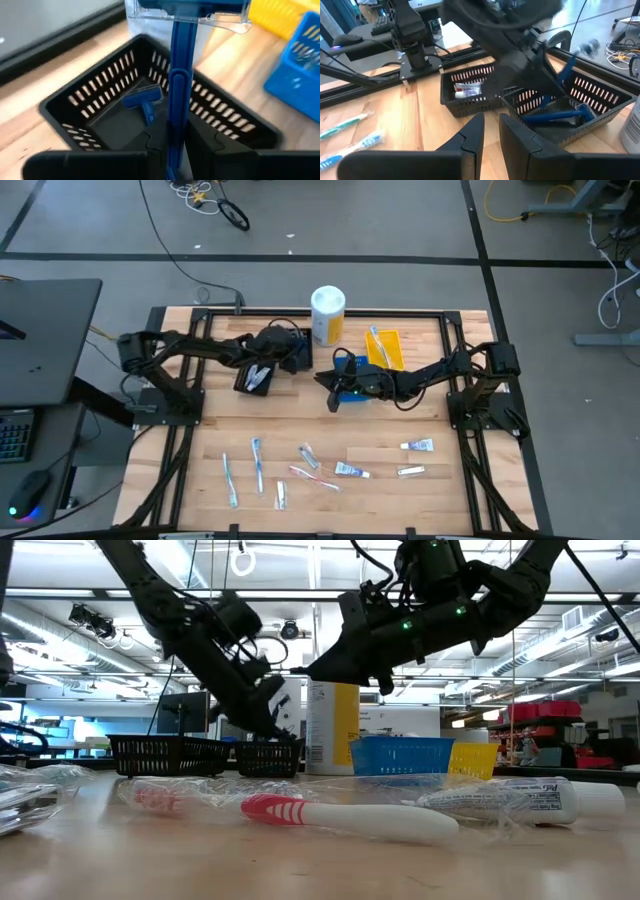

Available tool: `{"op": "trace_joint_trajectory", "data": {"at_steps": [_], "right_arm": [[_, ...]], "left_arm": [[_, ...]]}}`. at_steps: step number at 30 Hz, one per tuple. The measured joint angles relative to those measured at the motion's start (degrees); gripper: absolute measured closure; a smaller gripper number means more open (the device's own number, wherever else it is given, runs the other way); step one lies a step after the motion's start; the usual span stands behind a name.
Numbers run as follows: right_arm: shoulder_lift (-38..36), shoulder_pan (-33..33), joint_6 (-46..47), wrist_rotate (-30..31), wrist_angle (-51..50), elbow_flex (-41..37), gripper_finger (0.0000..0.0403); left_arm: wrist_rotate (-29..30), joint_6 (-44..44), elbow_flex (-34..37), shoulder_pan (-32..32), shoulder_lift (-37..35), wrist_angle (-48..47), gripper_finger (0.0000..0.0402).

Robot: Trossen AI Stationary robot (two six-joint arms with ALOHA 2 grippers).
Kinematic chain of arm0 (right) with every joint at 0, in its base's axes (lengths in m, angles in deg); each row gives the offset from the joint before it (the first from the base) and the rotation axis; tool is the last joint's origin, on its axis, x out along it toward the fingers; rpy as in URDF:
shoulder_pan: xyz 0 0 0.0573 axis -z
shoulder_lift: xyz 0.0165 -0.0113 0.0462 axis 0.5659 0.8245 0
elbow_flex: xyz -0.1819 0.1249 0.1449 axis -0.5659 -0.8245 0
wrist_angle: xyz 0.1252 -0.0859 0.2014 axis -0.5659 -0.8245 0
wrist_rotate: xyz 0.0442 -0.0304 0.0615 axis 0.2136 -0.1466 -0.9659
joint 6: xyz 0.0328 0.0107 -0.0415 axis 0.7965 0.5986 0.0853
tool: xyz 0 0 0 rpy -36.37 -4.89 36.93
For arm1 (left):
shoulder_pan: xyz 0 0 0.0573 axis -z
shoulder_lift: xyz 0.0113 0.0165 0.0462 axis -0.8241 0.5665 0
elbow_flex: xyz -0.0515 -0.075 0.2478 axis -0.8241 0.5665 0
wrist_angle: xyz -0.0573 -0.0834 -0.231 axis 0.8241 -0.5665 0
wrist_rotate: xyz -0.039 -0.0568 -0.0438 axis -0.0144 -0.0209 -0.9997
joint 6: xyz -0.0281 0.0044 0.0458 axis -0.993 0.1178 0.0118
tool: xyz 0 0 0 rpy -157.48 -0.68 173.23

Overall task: Pick & Place Travel size toiletries
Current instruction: Put the blue razor into the right black bin, then put the silver nail cutter into the blue bin

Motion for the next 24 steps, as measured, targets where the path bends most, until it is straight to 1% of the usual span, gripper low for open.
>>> {"op": "trace_joint_trajectory", "data": {"at_steps": [4,17,20,24], "right_arm": [[0.00,0.00,0.00,0.02,-0.04,0.00,0.0336],[0.00,0.01,0.02,0.04,-0.09,0.00,0.0336],[0.00,0.02,0.02,0.04,-0.09,0.00,0.0336],[0.00,0.02,0.02,-0.37,-0.65,0.00,0.0336]], "left_arm": [[-3.50,-1.29,-1.35,-1.66,2.66,-2.82,0.0339],[-3.12,-1.46,-1.39,-2.35,2.71,-2.83,0.0268],[-3.73,-1.15,-1.39,-2.31,2.71,-2.65,0.0258],[-4.55,2.25,-1.39,-1.68,2.10,-2.75,0.0253]]}}
